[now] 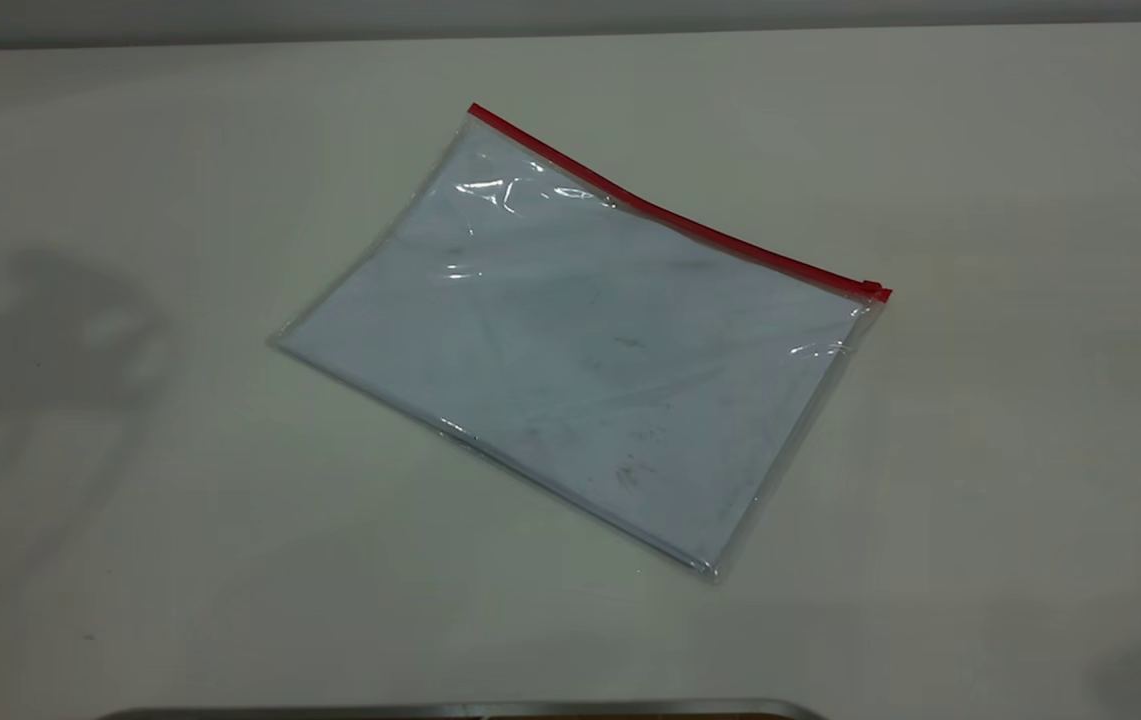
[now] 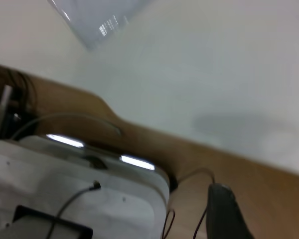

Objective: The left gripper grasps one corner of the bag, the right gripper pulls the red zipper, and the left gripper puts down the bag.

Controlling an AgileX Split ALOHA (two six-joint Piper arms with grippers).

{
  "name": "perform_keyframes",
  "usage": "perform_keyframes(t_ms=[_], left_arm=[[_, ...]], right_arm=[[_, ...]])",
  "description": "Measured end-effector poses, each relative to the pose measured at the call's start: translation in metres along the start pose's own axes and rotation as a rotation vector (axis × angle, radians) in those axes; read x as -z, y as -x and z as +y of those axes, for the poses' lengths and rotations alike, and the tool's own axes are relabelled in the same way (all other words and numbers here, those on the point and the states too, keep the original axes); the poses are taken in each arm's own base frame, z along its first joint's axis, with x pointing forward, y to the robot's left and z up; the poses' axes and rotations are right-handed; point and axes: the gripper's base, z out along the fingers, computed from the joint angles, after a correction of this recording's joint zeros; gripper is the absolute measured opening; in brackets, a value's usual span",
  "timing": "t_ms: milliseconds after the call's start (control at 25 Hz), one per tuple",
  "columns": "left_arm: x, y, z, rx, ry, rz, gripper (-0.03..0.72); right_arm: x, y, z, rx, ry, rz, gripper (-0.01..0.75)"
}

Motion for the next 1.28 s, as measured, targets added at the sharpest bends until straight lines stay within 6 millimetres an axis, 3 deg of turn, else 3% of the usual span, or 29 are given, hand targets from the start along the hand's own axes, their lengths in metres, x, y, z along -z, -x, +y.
perform_keyframes(t_ms=[160,320,520,720,880,1280], left_arm=[[-0.004,-0.036,-0.002,0.076,0.072,0.110,0.561],[-0.025,-0.085,-0.011,0.159,0.051,0.252,0.561],[-0.051,-0.163,-0.028,0.221,0.020,0.454,0.561],[-0.056,-0.231,-0.047,0.246,0.053,0.535,0.561],[-0.050,-0.258,-0.057,0.252,0.111,0.443,0.561],[-0.005,-0.286,-0.084,0.245,0.228,0.052,0.561]], right_arm=[[-0.012,-0.032,-0.001,-0.054,-0.045,-0.007,0.413],[-0.003,-0.040,-0.004,-0.098,-0.121,-0.085,0.413],[-0.001,-0.041,-0.006,-0.129,-0.149,-0.102,0.413],[-0.001,-0.042,-0.006,-0.132,-0.151,-0.102,0.413],[-0.001,-0.042,-0.006,-0.134,-0.154,-0.102,0.413],[-0.001,-0.041,-0.006,-0.137,-0.147,-0.104,0.413]])
